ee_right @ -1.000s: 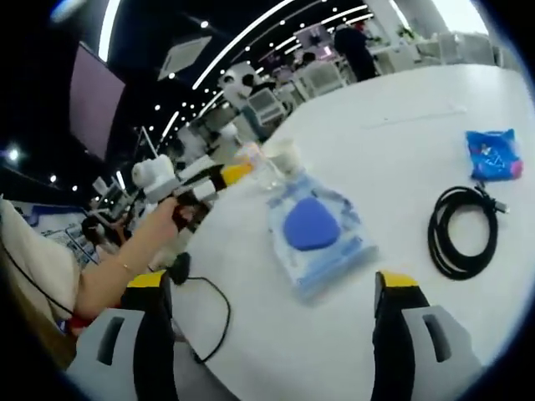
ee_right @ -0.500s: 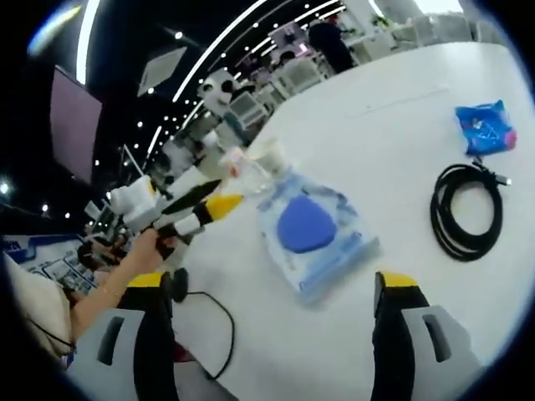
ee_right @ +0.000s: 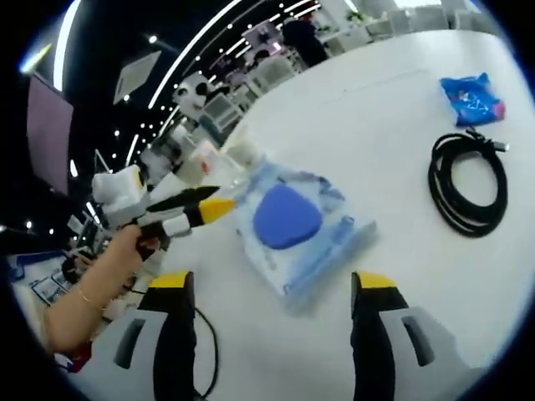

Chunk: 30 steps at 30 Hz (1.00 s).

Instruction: Arrange the tabletop items into an orderly group along one side of the table until the central work area is clear of visible clutter.

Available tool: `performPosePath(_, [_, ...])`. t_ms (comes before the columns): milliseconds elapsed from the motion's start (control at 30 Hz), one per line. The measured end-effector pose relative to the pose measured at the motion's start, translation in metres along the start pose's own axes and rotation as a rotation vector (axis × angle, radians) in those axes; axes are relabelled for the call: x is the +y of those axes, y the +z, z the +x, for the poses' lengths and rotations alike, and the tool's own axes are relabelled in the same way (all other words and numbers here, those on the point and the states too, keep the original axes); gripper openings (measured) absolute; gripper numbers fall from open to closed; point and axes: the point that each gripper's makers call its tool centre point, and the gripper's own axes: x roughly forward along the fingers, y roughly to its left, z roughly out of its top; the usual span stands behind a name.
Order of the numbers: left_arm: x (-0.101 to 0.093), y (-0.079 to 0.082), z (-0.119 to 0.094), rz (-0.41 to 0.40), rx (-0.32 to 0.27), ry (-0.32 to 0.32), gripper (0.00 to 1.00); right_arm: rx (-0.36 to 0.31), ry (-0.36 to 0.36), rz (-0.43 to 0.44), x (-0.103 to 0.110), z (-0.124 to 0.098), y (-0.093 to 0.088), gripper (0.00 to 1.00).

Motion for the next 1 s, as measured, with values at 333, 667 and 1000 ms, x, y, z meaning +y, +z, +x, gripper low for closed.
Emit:
performPosePath(333, [-0.003, -0.005, 0.014, -0.023, 0.068, -0.038, 0.38, -0.039, -0.096, 0.097, -0.021, 0.011, -0.002, 0.53])
performPosePath(667, [0.004, -0.026, 0.02, 0.035, 0.18, 0.006, 0.24, -0.021, -0.084, 0.12, -0.014, 0.015, -0.011, 0.4])
performPosePath(1000, [0.016, -0.027, 0.019, 0.014, 0.188, 0.048, 0.06, -0.017, -0.096, 0.086, -0.018, 0.017, -0.014, 0.27])
